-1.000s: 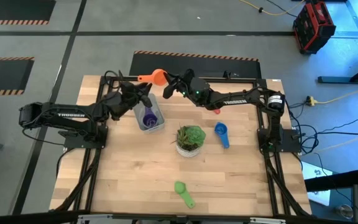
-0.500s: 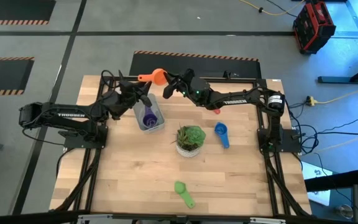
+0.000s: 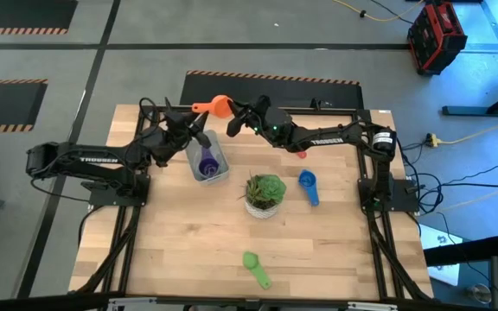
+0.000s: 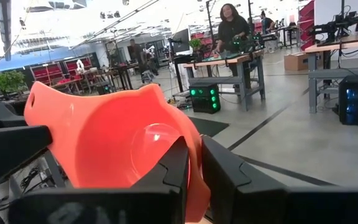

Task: Nest measuring cups in basket
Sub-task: Stack the orange measuring cup on top of the violet measuring cup in the gray bin

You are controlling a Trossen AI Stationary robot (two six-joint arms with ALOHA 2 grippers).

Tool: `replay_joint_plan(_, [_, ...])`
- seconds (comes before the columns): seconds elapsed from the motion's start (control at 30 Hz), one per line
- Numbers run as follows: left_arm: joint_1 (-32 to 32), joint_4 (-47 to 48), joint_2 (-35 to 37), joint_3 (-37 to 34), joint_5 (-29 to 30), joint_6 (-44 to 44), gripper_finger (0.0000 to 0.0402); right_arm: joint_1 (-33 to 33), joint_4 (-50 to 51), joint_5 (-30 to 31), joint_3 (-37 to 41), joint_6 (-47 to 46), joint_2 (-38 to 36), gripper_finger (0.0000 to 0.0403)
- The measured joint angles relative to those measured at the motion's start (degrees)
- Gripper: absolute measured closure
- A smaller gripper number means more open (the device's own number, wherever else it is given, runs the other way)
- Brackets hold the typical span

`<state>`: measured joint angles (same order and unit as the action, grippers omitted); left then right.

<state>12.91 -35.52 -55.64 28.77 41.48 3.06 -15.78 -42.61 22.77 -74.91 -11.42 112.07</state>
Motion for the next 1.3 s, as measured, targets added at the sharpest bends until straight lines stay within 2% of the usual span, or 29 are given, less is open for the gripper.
replay_joint_plan(0.2, [0.1,1.2,2.1,0.0,-0.6,-5.1,0.0292,-0.6,-0.1,-0.1,0.0,2.7,0.0,0.0361])
replay_joint_plan(0.4, [0.0,7.5,4.7,0.0,-1.1,-5.2,0.0292,-0.5,0.3,-0.1,0.0,5.8,0.0,0.0361])
replay_joint_plan(0.73, [0.1,13.3,9.2,0.0,-9.0,-8.9,0.0292,-0.6,0.8,-6.3,0.1,8.6,0.0,0.0361])
replay_joint_plan(0.97, [0.1,16.1,10.9,0.0,-12.4,-6.8,0.0293,-0.5,0.8,-6.6,0.1,9.0,0.0,0.0361])
replay_joint_plan(1.13, [0.1,16.8,10.9,0.0,-12.6,-6.3,0.0313,-0.5,0.8,-6.6,0.1,9.0,0.0,0.0361])
replay_joint_plan(1.3, [0.1,16.8,10.8,0.0,-12.9,-6.1,0.0353,-0.5,0.7,-6.6,0.1,9.0,0.0,0.0361])
